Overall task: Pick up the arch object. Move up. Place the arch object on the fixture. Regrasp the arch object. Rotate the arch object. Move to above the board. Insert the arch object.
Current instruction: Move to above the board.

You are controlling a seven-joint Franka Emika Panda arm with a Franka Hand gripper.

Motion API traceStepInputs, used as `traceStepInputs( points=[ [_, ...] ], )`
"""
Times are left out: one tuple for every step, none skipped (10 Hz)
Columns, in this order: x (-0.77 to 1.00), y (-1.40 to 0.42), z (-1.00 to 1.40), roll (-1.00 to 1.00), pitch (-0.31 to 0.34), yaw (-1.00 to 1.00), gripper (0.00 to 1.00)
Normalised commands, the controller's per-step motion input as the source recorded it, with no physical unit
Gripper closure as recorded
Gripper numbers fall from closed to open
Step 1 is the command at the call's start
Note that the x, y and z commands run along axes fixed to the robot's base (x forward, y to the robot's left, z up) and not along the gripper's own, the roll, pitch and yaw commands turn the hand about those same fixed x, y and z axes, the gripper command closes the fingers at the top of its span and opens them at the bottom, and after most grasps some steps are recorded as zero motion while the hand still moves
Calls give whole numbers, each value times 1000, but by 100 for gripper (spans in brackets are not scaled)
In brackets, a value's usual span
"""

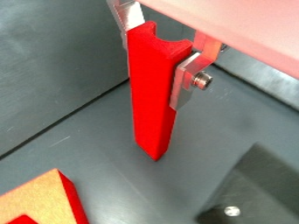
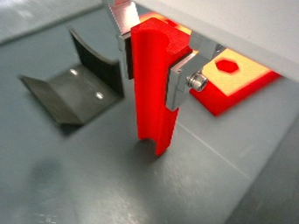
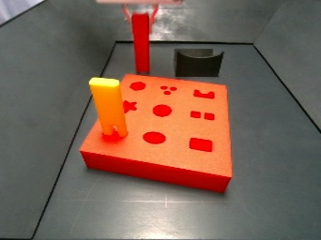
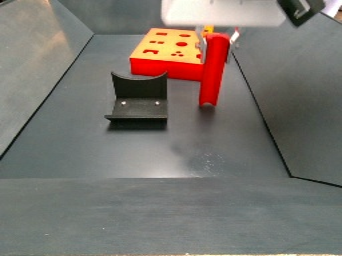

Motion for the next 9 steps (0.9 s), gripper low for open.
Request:
traceStepInputs(
  points=[
    [108, 104, 1000, -153, -207, 265, 100],
    [102, 99, 1000, -137, -124, 183, 100],
    [97, 94, 1000, -111, -22, 106, 100],
    [98, 90, 1000, -96, 26, 77, 100],
    [97, 85, 1000, -82, 72, 56, 100],
    [96, 82, 1000, -74, 81, 48, 100],
    [89, 74, 1000, -57, 89, 32, 100],
    [85, 71, 1000, -44, 87, 24, 100],
    [76, 66, 1000, -28, 89, 16, 100]
  ],
)
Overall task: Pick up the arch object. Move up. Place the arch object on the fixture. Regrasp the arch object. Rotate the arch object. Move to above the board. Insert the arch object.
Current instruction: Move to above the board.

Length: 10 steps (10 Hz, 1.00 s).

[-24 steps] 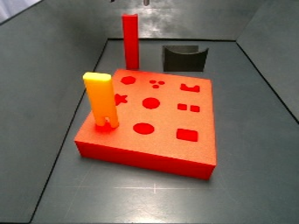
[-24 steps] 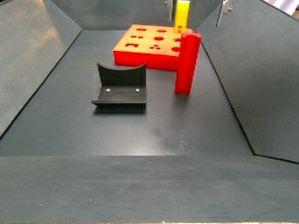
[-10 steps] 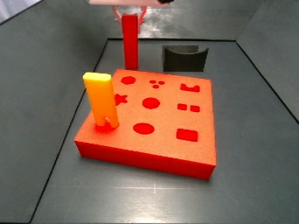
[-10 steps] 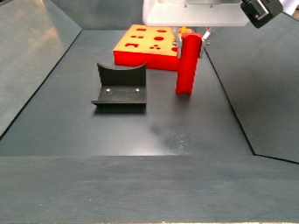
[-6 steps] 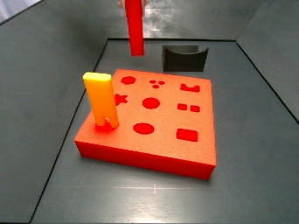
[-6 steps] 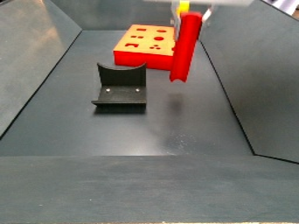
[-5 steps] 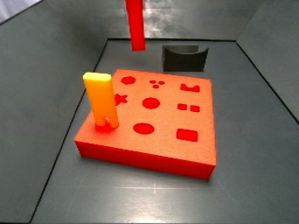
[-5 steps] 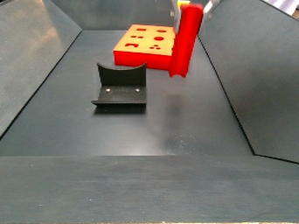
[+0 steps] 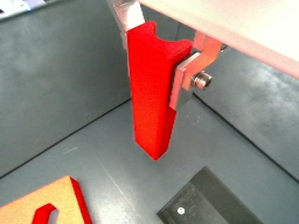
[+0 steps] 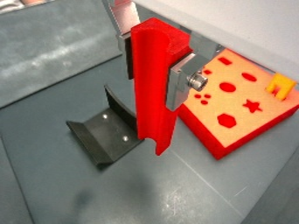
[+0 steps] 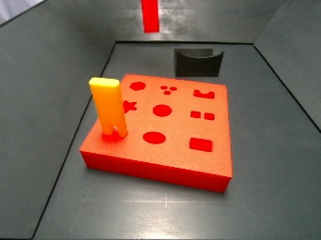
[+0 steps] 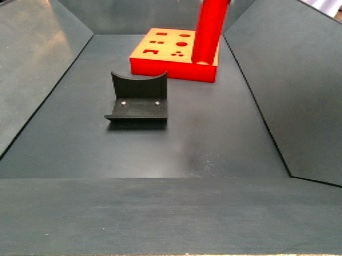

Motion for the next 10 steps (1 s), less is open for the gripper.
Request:
traceStepInputs(
  points=[
    [71, 63, 1000, -20, 89, 12, 100],
    [48, 47, 835, -6, 96, 8, 100],
    [39, 37, 718, 1, 94, 7, 100],
    [20, 23, 499, 12, 92, 6, 100],
    [15, 21, 390, 17, 91, 9, 100],
    [92, -1000, 84, 272, 567, -509, 100],
    [97, -1000, 58, 281, 543, -487, 100],
    [112, -1000, 67, 238, 428, -270, 100],
    [118, -1000, 69, 122, 334, -150, 100],
    [124, -1000, 66, 72, 221, -56, 100]
  ],
)
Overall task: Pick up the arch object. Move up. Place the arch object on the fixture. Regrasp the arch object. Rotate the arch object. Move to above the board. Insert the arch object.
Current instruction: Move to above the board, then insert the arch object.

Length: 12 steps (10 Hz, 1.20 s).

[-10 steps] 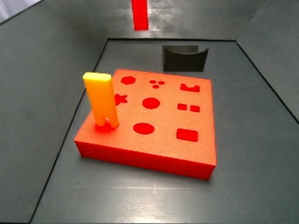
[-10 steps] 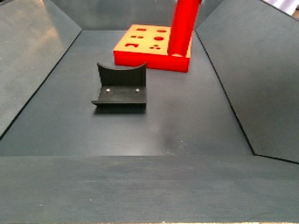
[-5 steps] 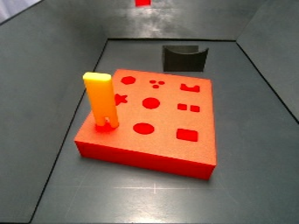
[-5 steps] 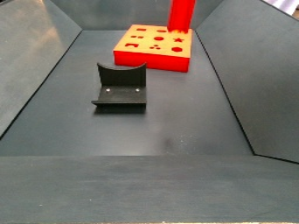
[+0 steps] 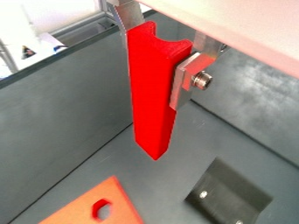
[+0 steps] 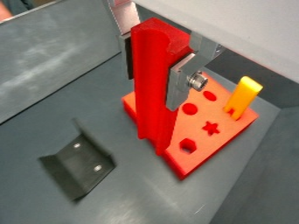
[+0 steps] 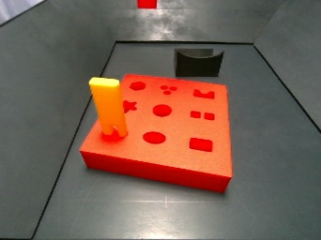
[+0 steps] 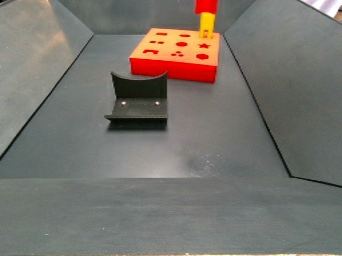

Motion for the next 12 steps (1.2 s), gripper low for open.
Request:
traceStepInputs(
  points=[
    [126, -1000, 69, 54, 181, -36, 100],
    [136, -1000, 74, 18, 138, -12, 100],
    [144, -1000, 74, 9, 122, -2, 100],
    [158, -1000, 76, 10, 122, 7, 100],
    [179, -1000, 85, 1, 126, 8, 100],
    [195, -1000, 89, 12, 129, 9, 100],
    [208, -925, 87, 10, 133, 13, 100],
    [156, -569, 69, 17, 137, 11, 100],
    [123, -324, 46, 25, 129, 9, 100],
    [90, -184, 34, 27, 108, 10, 100],
    [0, 0, 0, -16, 0, 0, 100],
    [-77, 54, 0, -24, -3, 0, 100]
  ],
)
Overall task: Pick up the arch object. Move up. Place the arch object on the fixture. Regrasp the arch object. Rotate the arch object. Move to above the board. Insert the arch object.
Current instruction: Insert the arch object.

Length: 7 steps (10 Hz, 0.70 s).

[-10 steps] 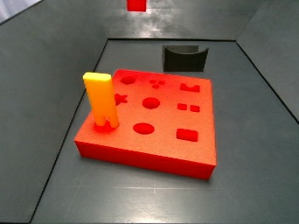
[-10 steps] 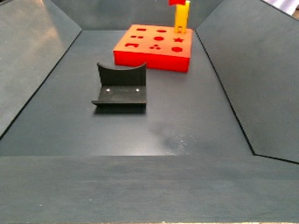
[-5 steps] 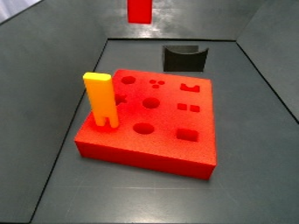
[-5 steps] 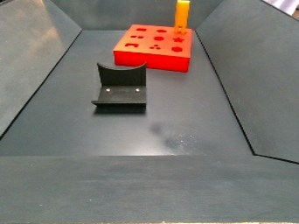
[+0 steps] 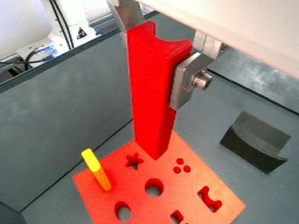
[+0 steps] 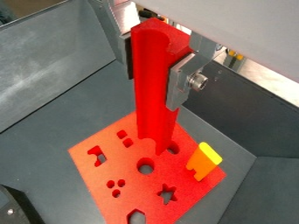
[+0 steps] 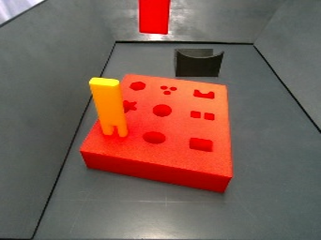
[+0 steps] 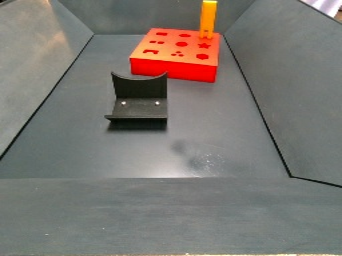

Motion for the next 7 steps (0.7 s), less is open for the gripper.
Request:
traceStepInputs(
  points=[
    [797, 0, -277, 166, 31, -243, 100],
    [989, 297, -343, 6, 0, -277, 100],
    [1000, 317, -311, 0, 0, -240, 100],
    [1000, 343, -346, 0, 0, -226, 100],
    [1000, 320, -400, -26, 0, -217, 100],
    [1000, 294, -411, -36, 0, -211, 100],
    [1000, 274, -680, 0, 23, -49, 100]
  ],
)
